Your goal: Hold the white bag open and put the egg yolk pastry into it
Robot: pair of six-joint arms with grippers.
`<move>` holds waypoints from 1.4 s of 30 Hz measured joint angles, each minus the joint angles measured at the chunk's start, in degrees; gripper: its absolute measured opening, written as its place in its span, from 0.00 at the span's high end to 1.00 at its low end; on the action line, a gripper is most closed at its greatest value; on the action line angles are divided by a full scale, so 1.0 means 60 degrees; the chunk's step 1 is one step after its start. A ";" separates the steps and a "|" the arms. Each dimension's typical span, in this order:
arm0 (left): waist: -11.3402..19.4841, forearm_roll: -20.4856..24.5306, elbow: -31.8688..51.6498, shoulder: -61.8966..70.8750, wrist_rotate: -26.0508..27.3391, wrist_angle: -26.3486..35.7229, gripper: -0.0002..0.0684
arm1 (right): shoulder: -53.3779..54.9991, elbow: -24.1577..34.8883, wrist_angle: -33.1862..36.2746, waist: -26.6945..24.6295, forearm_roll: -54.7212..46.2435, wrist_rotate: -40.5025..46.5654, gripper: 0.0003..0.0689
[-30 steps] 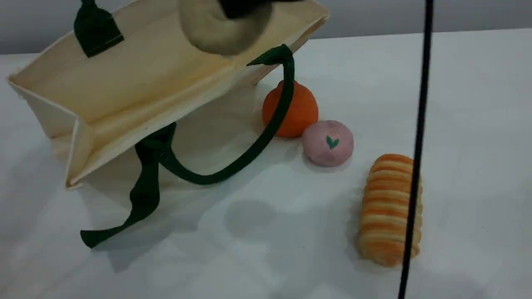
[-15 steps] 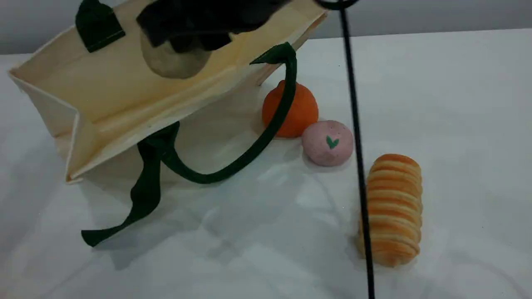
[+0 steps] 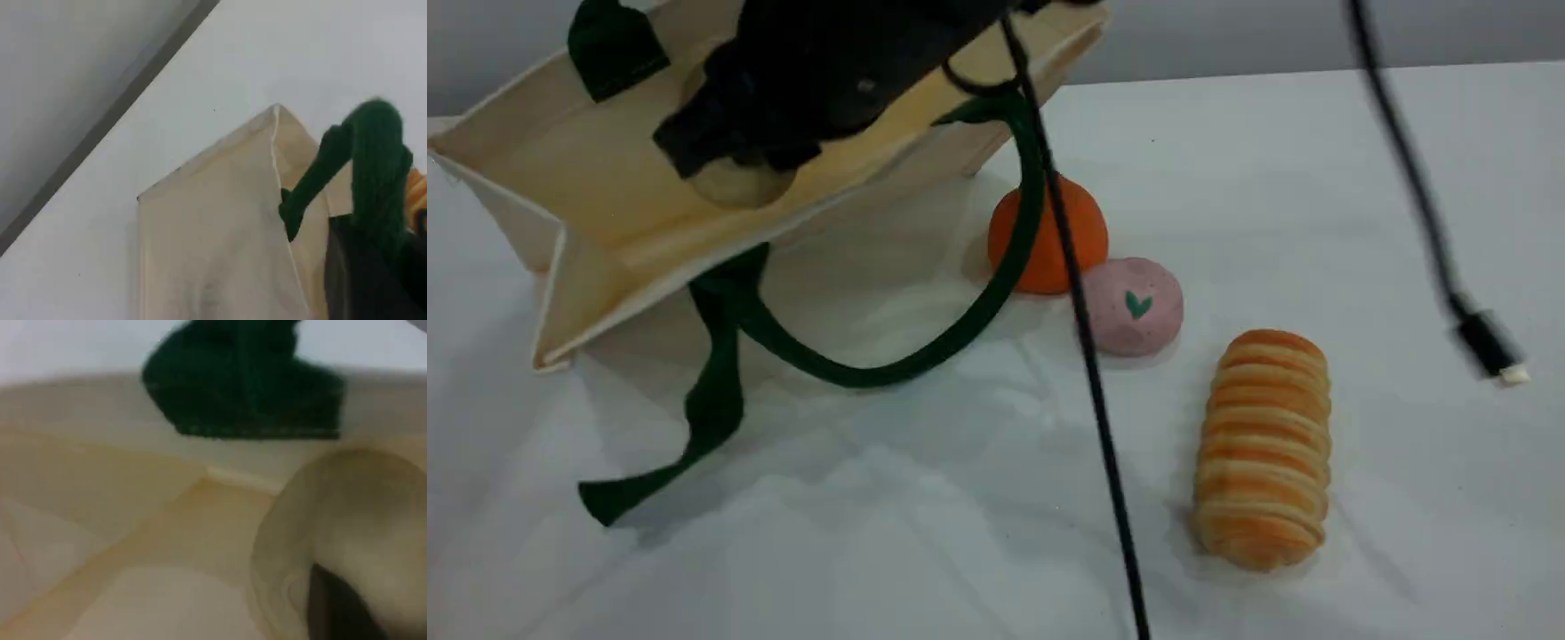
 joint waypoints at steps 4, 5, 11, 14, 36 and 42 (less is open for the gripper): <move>0.0000 0.0000 0.0000 0.0000 0.0000 0.0000 0.85 | 0.0484 -0.0462 -0.0054 0.0000 0.0000 0.0009 0.76; 0.0000 0.0011 0.0000 0.0000 0.0000 0.0000 0.85 | 0.0493 -0.0506 -0.0073 0.0000 0.0000 0.0020 0.75; 0.0000 0.0041 0.0000 0.0000 0.0000 0.0008 0.85 | 0.0472 -0.0617 -0.0172 -0.0018 0.0290 0.0092 0.31; 0.0000 0.0050 0.0000 0.0000 0.0000 0.0019 0.85 | 0.0357 -0.0617 0.0259 -0.0018 0.0534 0.0103 0.08; 0.0000 0.0040 0.0000 0.0000 0.0020 0.0019 0.85 | -0.2942 -0.0617 0.5965 -0.3256 -0.2074 0.1590 0.30; 0.0000 0.0040 0.0000 0.0000 0.0020 0.0019 0.85 | -0.3877 -0.0617 0.6003 -0.4954 -0.2181 0.1590 0.30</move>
